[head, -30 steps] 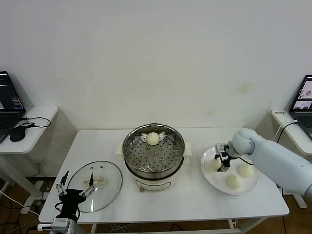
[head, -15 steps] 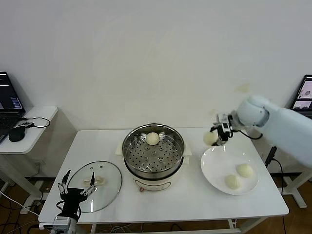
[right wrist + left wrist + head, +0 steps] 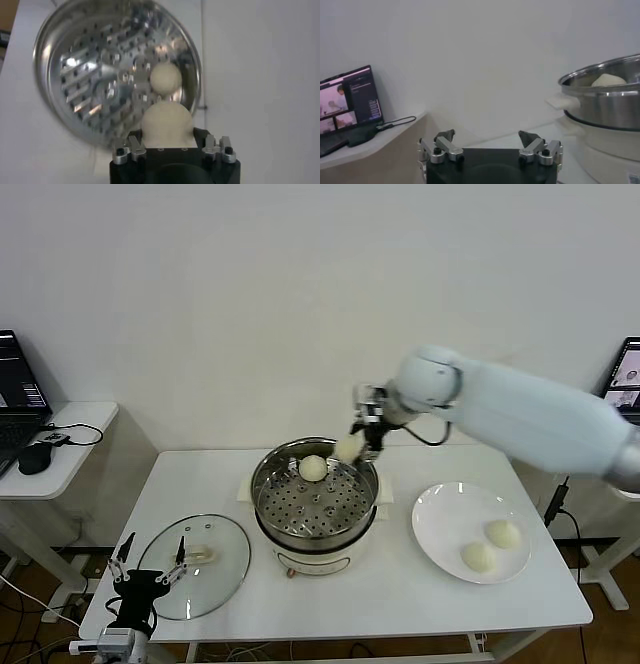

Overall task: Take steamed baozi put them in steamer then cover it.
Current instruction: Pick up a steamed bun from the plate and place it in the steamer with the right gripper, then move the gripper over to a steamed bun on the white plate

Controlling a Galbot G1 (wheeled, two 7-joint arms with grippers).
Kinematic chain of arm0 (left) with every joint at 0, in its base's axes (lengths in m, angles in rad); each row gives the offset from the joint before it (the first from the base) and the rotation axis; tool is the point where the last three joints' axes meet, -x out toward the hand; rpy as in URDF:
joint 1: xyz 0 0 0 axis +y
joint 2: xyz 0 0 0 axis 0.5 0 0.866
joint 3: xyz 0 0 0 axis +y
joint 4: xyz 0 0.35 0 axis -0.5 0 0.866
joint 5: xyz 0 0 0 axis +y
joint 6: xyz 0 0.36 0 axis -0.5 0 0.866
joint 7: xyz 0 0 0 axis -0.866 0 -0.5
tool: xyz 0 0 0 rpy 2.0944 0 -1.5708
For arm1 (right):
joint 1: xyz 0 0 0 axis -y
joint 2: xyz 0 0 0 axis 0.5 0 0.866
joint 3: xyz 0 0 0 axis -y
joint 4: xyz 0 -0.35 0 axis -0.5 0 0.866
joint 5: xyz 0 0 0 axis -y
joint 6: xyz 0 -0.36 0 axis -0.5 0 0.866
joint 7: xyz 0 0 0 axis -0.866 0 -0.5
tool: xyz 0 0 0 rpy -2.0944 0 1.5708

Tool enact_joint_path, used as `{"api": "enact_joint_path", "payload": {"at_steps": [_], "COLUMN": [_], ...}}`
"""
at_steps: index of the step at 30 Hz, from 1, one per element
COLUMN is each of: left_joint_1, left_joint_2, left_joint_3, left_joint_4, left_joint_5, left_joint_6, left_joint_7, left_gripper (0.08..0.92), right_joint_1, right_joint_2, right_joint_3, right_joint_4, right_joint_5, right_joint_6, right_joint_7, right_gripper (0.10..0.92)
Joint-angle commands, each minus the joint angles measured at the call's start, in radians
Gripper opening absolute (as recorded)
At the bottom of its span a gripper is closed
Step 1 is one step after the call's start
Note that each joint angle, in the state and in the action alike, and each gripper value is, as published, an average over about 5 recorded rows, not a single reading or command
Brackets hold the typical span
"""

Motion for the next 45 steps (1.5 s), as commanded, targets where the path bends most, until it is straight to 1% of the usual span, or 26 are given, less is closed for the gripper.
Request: {"api": "enact_joint_path", "payload": {"at_steps": [1,8,14,20,24,26,30,32,36,40,45], "left_joint_1": [-0.001,-0.001,0.002,0.002,0.0,-0.002,-0.004,-0.006,-0.012,-0.016,-0.015], "left_joint_2": [-0.003,-0.007,-0.011,-0.015,-0.018,-0.019,-0.017,-0.015,-0.011,-0.01,-0.006], "left_joint_3": [-0.013,-0.013,-0.013,-0.013,-0.011,-0.01,-0.008,-0.008,-0.007,0.0,0.011], "left_joint_4": [-0.003,-0.007,-0.009,-0.008,-0.008,-0.007,-0.005,-0.004,-0.005,-0.007,-0.005], "left_joint_5": [-0.003,-0.004,-0.003,-0.002,-0.002,-0.002,-0.002,-0.003,-0.006,-0.005,0.0], "left_joint_6": [-0.001,-0.002,-0.002,-0.003,-0.003,-0.002,-0.002,-0.002,-0.001,0.0,-0.001], "left_joint_7": [0.001,0.001,0.001,0.0,0.001,0.001,0.001,0.001,0.002,0.002,0.002], "left_gripper": [0.823,0.823,0.823,0.823,0.823,0.823,0.823,0.823,0.823,0.823,0.823], "right_joint_1": [-0.062,-0.114,-0.151,-0.151,-0.138,-0.12,-0.029,0.037,0.164,0.256,0.266], "right_joint_2": [0.305,0.365,0.382,0.364,0.336,0.312,0.225,0.165,0.002,-0.181,-0.411], "right_joint_3": [-0.039,-0.038,-0.03,-0.04,-0.042,-0.043,-0.059,-0.076,-0.117,-0.165,-0.198], "right_joint_4": [-0.195,-0.259,-0.276,-0.256,-0.212,-0.178,-0.079,-0.018,0.112,0.242,0.349], "right_joint_5": [0.067,0.044,0.008,-0.007,0.004,0.01,0.035,0.044,0.037,-0.012,-0.081], "right_joint_6": [-0.062,-0.079,-0.093,-0.11,-0.119,-0.12,-0.119,-0.109,-0.054,0.014,0.082], "right_joint_7": [0.058,0.081,0.088,0.082,0.08,0.074,0.027,-0.012,-0.103,-0.195,-0.242], "right_gripper": [0.646,0.648,0.651,0.65,0.655,0.683,0.779,0.809,0.822,0.823,0.823]}}
